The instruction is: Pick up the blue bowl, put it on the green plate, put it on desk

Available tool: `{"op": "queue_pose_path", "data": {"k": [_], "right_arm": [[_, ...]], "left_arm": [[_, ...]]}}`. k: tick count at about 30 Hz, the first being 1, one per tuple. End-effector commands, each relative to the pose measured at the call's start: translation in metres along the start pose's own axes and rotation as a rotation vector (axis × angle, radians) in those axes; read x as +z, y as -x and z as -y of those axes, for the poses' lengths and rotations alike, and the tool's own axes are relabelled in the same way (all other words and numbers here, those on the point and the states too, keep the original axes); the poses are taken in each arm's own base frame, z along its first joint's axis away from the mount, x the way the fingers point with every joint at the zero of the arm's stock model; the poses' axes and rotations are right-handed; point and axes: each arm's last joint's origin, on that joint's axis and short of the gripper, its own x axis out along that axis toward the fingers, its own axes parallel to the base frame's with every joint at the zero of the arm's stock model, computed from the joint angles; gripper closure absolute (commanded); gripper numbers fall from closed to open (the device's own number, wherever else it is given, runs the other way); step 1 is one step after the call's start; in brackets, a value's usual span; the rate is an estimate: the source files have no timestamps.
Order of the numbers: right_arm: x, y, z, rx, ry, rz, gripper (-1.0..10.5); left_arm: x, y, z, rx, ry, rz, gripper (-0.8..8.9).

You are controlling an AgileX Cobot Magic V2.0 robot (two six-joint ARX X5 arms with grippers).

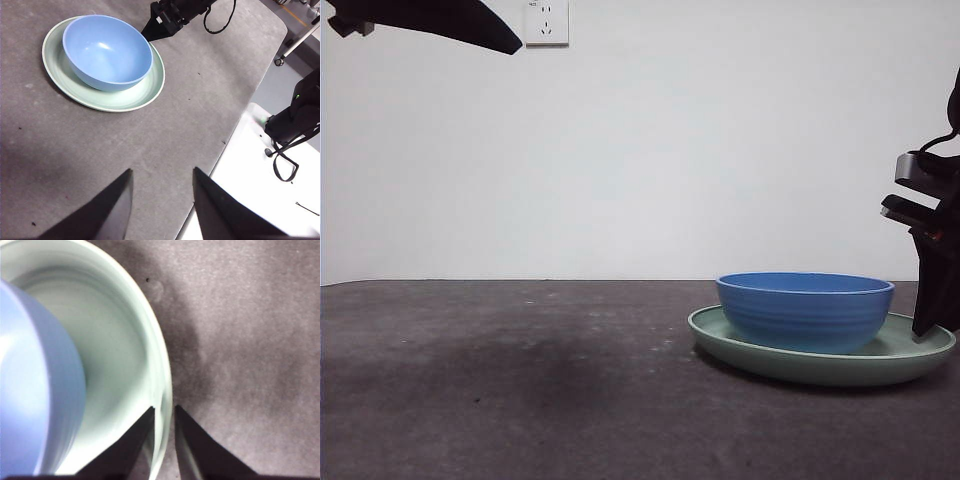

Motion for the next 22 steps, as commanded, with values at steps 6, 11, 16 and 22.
{"op": "queue_pose_path", "data": {"k": [6,11,16,22], "right_arm": [[0.005,-0.001,-0.001,0.004,-0.013,0.007,9.3],[0.006,-0.001,-0.001,0.017,-0.022,0.019,9.3],[0.008,0.005,-0.005,0.080,-0.043,0.040,9.3],[0.010,0.025,-0.014,0.124,-0.043,0.104,9.3]], "left_arm": [[0.002,-0.002,0.002,-0.013,-0.014,0.005,6.24],[0.002,-0.002,0.002,-0.013,-0.012,0.001,6.24],[0.000,-0.001,0.001,-0.011,-0.002,-0.019,6.24],[0.000,-0.001,0.001,-0.011,-0.004,-0.017,6.24]]}}
